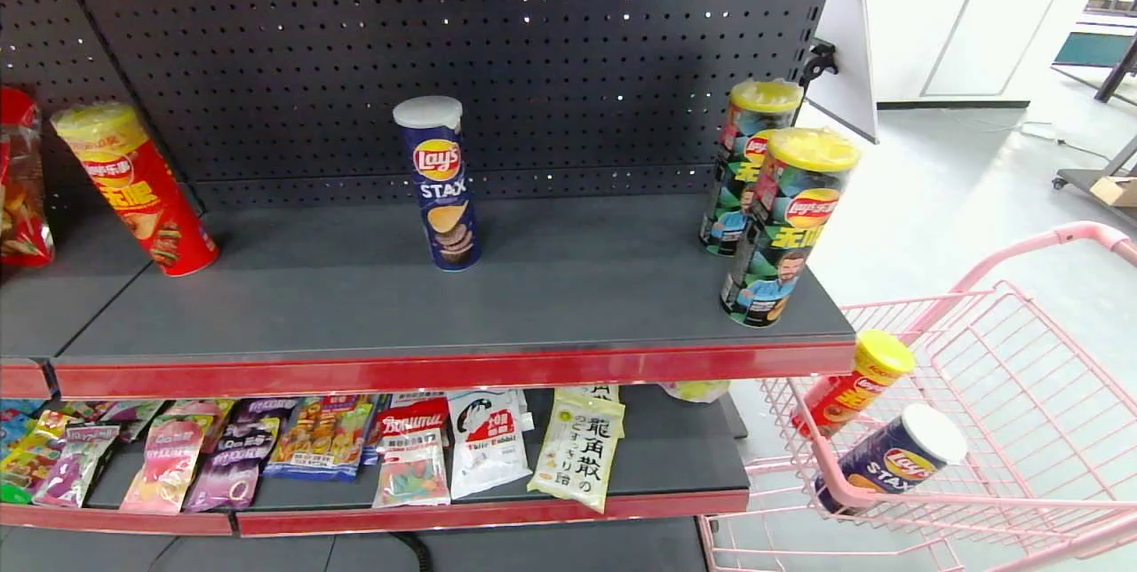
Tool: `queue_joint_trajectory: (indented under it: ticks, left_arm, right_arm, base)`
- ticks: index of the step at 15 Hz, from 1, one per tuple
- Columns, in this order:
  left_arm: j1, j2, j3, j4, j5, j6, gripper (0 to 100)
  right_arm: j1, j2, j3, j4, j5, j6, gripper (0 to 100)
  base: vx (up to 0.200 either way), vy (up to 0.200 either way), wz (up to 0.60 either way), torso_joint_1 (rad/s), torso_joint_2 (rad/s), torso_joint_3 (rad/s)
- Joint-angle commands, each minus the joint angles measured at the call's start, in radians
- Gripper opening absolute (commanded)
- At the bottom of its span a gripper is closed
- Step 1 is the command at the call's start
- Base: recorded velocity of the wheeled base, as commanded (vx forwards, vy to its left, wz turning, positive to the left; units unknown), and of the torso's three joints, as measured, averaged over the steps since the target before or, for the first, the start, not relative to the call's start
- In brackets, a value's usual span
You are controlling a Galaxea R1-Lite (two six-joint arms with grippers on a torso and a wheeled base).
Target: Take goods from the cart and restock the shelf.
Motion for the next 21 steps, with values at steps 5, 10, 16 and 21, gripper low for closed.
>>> queue_joint_trajectory:
  ticks: [5,10,16,21]
  left_arm:
    - [-0.001,0.001,0.0,0.0,0.0,0.0,100]
    - [-0.001,0.001,0.0,0.0,0.0,0.0,100]
    - [-0.001,0.001,0.0,0.0,0.0,0.0,100]
    - [-0.001,0.001,0.0,0.0,0.0,0.0,100]
  right_arm:
    - [0.001,0.0,0.0,-0.001,-0.002,0.002,100]
    - [0.001,0.0,0.0,-0.001,-0.002,0.007,100]
    - [0.001,0.0,0.0,-0.001,-0.002,0.002,100]
    - [0.001,0.0,0.0,-0.001,0.0,0.004,100]
  base:
    - [0.0,-0.04,-0.12,0.0,0.0,0.001]
    - [0.0,0.0,-0.6,0.003,0.01,0.001]
    - [0.0,0.0,-0.5,0.002,0.0,0.001]
    - [0.0,0.0,0.0,0.0,0.0,0.0]
